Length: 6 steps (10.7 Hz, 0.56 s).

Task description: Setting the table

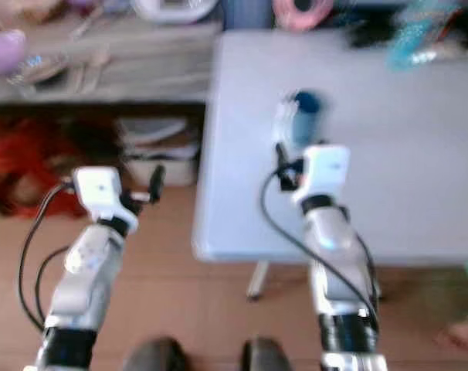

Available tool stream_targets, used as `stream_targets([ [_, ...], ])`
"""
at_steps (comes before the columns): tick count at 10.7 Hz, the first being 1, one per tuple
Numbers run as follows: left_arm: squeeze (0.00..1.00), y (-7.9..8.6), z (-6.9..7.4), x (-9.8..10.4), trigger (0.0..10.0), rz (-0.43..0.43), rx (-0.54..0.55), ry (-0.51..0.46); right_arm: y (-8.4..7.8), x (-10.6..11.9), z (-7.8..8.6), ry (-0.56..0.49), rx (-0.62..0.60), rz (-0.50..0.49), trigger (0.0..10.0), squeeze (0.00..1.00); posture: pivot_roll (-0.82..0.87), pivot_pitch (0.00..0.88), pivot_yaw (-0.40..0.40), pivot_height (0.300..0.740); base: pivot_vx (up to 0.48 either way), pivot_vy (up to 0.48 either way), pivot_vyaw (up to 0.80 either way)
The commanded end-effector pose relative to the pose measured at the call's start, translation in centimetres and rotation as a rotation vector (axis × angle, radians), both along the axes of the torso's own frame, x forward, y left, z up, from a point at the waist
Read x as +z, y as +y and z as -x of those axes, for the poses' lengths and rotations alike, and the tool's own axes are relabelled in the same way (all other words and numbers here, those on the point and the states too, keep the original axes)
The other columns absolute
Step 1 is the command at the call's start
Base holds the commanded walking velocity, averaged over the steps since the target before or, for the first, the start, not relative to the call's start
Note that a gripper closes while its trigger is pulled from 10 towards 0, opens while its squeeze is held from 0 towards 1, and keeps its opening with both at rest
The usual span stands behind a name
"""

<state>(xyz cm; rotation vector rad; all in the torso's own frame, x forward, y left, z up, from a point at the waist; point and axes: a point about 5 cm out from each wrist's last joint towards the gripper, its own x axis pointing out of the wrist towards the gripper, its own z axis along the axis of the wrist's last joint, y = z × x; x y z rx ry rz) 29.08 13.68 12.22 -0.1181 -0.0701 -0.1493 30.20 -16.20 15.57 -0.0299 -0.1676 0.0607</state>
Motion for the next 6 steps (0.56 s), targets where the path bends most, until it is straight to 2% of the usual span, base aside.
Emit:
stream_targets([
  [1,0.00,1.1,0.3,-0.1,10.0,-0.019,0.028,0.012,0.7,0.2,0.0,-0.006,0.019,-0.004,10.0,0.00,-0.04,0.149,0.045,0.740,0.000,-0.311,0.00],
  [3,0.00,1.4,0.8,-0.1,10.0,-0.025,0.033,0.024,0.0,0.4,-0.4,0.002,-0.001,-0.012,10.0,0.00,-0.03,0.180,0.058,0.740,0.000,0.000,0.00],
  [6,0.00,1.9,1.8,-0.1,10.0,-0.052,0.029,0.052,0.2,1.2,-1.6,0.012,0.057,-0.003,10.0,0.00,0.00,0.240,0.081,0.740,0.000,0.000,0.00],
])
